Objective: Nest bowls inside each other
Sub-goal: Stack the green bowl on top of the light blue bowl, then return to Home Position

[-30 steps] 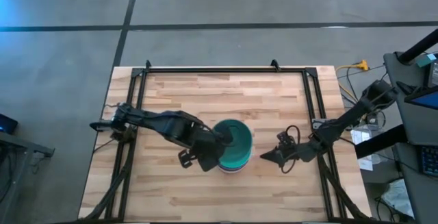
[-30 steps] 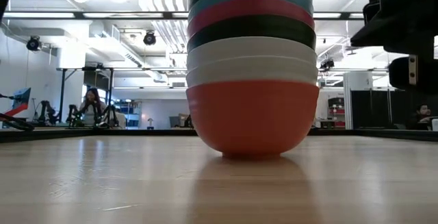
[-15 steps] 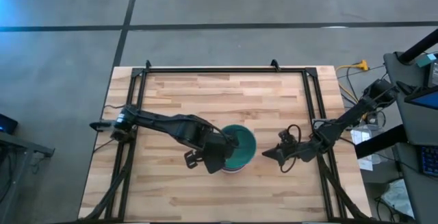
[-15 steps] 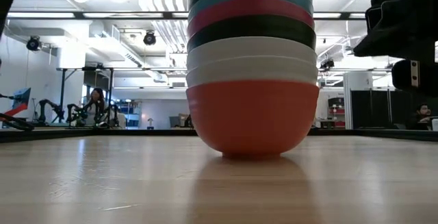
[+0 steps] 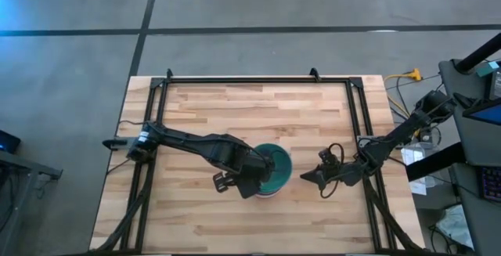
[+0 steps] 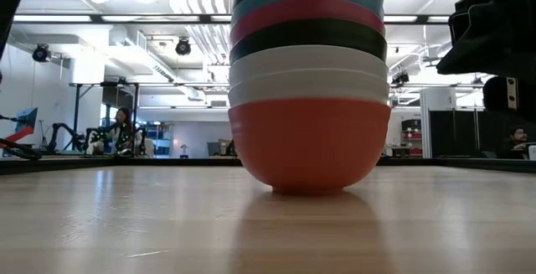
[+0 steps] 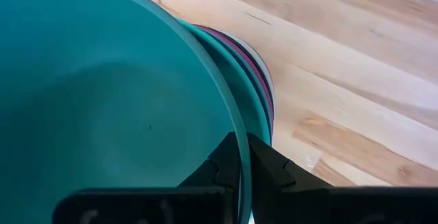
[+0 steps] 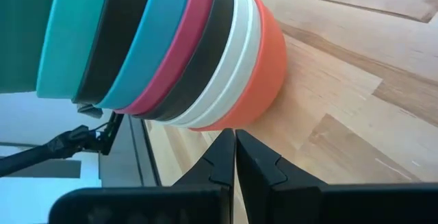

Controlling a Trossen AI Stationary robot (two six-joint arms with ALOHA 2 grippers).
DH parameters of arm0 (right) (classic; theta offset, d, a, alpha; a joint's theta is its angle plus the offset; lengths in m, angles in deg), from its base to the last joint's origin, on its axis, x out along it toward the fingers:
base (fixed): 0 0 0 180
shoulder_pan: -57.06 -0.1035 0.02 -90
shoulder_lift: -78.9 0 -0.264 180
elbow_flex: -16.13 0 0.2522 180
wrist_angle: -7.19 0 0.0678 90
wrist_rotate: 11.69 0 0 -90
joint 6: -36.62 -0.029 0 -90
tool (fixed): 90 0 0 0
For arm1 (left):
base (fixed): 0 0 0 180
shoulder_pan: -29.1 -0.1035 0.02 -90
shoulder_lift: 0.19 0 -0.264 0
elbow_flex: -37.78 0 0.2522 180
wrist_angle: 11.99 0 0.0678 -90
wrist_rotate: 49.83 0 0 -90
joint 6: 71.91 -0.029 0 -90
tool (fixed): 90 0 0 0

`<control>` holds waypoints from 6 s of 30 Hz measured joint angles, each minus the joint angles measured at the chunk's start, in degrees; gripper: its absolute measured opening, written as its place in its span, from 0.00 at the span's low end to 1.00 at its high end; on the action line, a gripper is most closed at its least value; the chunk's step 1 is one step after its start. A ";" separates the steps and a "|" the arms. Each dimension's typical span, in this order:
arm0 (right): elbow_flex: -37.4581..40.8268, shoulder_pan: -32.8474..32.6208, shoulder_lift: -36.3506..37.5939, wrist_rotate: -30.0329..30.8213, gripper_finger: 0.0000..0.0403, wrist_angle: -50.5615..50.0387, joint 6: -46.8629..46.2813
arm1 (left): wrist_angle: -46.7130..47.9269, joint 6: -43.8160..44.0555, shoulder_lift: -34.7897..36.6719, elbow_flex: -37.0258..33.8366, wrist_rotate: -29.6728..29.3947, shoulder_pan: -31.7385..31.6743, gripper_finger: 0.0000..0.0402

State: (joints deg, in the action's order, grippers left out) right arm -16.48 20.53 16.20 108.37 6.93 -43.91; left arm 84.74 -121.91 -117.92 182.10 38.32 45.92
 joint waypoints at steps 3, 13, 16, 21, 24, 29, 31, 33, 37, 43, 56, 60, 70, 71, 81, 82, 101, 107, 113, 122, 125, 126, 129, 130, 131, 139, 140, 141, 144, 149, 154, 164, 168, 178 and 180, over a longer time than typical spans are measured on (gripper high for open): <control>0.00 0.00 0.00 0.02 0.02 0.00 0.03 | 0.45 0.13 0.00 0.00 0.04 0.00 0.00; 0.00 0.00 0.00 0.00 0.02 0.00 0.17 | 0.64 2.70 0.00 0.00 0.26 0.00 0.00; 0.00 0.00 0.00 0.00 0.02 0.00 0.17 | 0.64 4.24 0.00 -0.02 0.26 0.00 0.00; 0.00 0.00 0.00 0.00 0.02 0.00 0.59 | 0.64 4.28 0.00 -0.06 0.26 0.00 0.00; 0.00 0.00 0.00 -0.01 0.02 0.00 0.61 | 0.64 4.39 0.00 -0.07 0.24 0.00 0.00; 0.00 0.00 0.00 -0.02 0.02 0.00 0.61 | 0.67 4.39 0.00 -0.07 1.34 0.00 0.00; 0.00 0.00 0.00 -0.02 0.02 0.00 0.48 | 0.68 4.42 0.00 -0.07 2.96 0.00 0.00; 0.00 0.00 0.00 -0.02 0.02 0.00 0.39 | 0.71 4.42 0.00 -0.07 3.37 0.00 0.00; 0.00 0.00 0.00 -0.02 0.02 0.00 0.35 | 0.65 4.42 0.00 -0.07 3.50 0.00 0.06; 0.00 0.00 0.00 -0.02 0.02 0.00 0.17 | 0.62 4.66 0.47 -0.07 3.50 0.02 0.20; 0.00 0.02 -0.07 -0.02 0.02 0.02 0.02 | 0.52 7.23 2.61 -0.11 2.13 0.13 0.04; 0.00 0.02 -0.07 -0.02 0.02 0.02 -0.05 | 0.31 7.33 2.38 -0.15 1.02 0.13 0.02; -3.73 0.02 1.50 0.00 0.02 13.47 17.22 | -0.59 13.72 7.15 0.37 -2.99 -0.26 0.03; -5.43 0.02 1.60 -0.01 0.02 14.69 22.05 | -0.61 16.06 7.57 0.35 -2.75 -0.42 0.03; -23.01 0.72 -1.77 4.54 0.02 -0.63 60.32 | -23.64 32.31 16.02 -11.44 9.94 -5.91 0.00; -23.96 0.86 -2.21 5.01 0.02 -3.08 60.85 | -28.26 33.41 17.77 -14.68 9.90 -5.94 0.00; -20.44 3.87 -5.01 5.97 0.02 5.15 53.84 | -97.25 56.22 42.50 -75.07 -7.93 0.32 0.00; -19.89 5.39 -5.03 5.14 0.02 5.20 53.09 | -97.76 58.70 40.15 -76.73 -8.05 0.90 0.00; -19.64 6.91 -5.03 1.42 0.02 5.06 52.43 | -97.85 58.75 37.25 -77.04 -8.09 0.92 0.00; -19.47 7.23 -5.85 1.02 0.02 3.16 54.10 | -97.95 60.13 36.33 -77.29 -8.09 0.90 0.00; -19.47 7.23 -7.49 0.92 0.02 3.27 54.85 | -97.97 60.13 36.33 -77.34 -8.09 0.90 0.00; -19.47 7.23 -8.18 0.82 0.02 3.18 54.88 | -97.93 60.13 36.33 -77.39 -8.09 0.90 0.00; -19.50 7.21 -10.18 0.92 0.02 3.76 54.50 | -98.09 60.11 36.34 -77.55 -8.09 0.90 0.00; -19.50 7.19 -10.75 1.02 0.02 3.88 53.76 | -98.19 60.11 36.36 -77.55 -8.10 0.90 0.00; -19.55 7.19 -11.30 1.05 0.02 4.16 53.06 | -98.28 60.09 36.38 -77.55 -8.09 0.90 0.00; -19.65 7.19 -10.99 1.01 0.02 4.24 51.91 | -98.56 60.12 36.54 -79.19 -7.89 0.90 0.00; -19.65 7.21 -10.61 1.01 0.02 4.21 52.01 | -98.54 60.13 36.54 -79.59 -7.91 0.90 0.00; -19.65 7.21 -10.33 1.01 0.02 4.16 52.00 | -98.71 60.15 36.54 -80.07 -7.90 0.90 0.00; -19.60 7.21 -9.63 1.02 0.02 4.02 52.00 | -99.73 60.35 36.54 -81.19 -7.89 0.90 0.00; -19.91 7.21 -9.64 1.04 0.02 3.96 52.00 | -100.58 61.51 36.42 -81.40 -7.87 0.90 0.00; -19.93 7.21 -9.68 1.07 0.02 3.93 52.02 | -101.01 61.51 36.37 -81.44 -7.80 0.90 0.00; -21.06 7.19 -9.81 0.96 0.02 3.09 53.06 | -102.02 59.76 38.70 -80.43 -7.72 0.81 0.00; -22.17 7.19 -9.77 0.98 0.02 3.48 55.08 | -101.39 59.73 38.97 -80.50 -7.72 0.81 0.00; -24.90 7.21 -9.67 1.02 0.02 2.83 55.72 | -100.33 60.08 40.69 -80.83 -7.82 0.81 0.00; -26.52 7.21 -9.45 1.00 0.02 2.98 55.23 | -100.31 60.04 42.26 -80.16 -8.50 0.81 0.00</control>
State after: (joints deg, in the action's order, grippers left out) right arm -43.00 27.74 6.75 109.37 9.91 11.32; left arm -15.57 -61.87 -75.66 101.94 29.82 46.72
